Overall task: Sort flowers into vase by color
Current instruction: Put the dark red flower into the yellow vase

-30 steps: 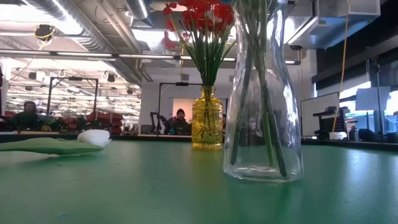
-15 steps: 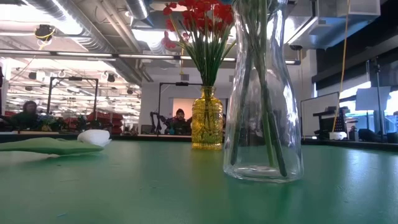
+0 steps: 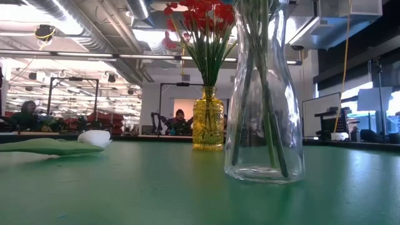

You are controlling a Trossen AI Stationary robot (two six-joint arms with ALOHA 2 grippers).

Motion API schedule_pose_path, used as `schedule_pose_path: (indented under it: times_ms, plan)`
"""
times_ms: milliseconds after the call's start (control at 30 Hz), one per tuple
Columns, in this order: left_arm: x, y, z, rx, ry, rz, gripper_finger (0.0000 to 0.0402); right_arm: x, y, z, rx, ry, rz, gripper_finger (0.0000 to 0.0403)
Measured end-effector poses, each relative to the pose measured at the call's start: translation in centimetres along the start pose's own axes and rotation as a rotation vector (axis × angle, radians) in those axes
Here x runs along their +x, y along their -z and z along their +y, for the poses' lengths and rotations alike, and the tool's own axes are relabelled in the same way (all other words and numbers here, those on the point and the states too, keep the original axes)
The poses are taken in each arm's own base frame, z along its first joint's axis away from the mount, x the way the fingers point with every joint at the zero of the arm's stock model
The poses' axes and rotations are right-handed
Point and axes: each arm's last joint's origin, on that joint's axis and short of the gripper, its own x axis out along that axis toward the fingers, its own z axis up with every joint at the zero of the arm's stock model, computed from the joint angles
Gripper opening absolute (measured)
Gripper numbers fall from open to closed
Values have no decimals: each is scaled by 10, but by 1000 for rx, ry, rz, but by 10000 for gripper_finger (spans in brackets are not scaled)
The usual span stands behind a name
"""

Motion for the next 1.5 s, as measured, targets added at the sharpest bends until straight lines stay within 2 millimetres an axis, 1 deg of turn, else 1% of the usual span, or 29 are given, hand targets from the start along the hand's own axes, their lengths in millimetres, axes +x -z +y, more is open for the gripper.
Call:
schedule_pose_path:
  times_ms: [67,167,267,367,467,600,767,833,933,1133,1233,1300,1367,1500]
  plan:
    - [0,1,-1,2,2,6,7,0,0,1,0,-25,6,32]
    - [-2,2,-3,22,-11,20,5,-6,-2,3,-5,-52,5,71]
    - [-12,-3,-7,62,-44,28,3,-19,-6,7,-10,-54,3,118]
    - [-25,-12,-8,84,-49,26,2,-31,-8,9,-7,-32,12,162]
    - [-40,-23,-8,92,-22,34,2,-46,-9,11,-5,-4,21,195]
    - [-70,-35,-5,117,-20,83,1,-67,-6,12,3,77,62,215]
    - [-106,-42,2,127,-16,177,1,-88,2,10,21,219,132,218]
    - [-118,-42,7,118,-10,220,1,-94,3,10,34,275,127,218]
    - [-128,-34,15,112,-26,306,0,-97,6,8,54,334,133,218]
    - [-122,12,20,209,-92,439,0,-91,20,2,69,363,160,218]
    - [-121,28,28,223,-131,456,0,-84,31,-2,94,377,185,218]
    - [-119,34,33,192,-133,434,0,-80,39,-5,112,388,214,218]
    - [-117,43,38,173,-102,412,0,-76,46,-7,123,397,233,218]
    - [-113,63,48,130,-41,360,0,-73,52,-10,136,421,252,218]
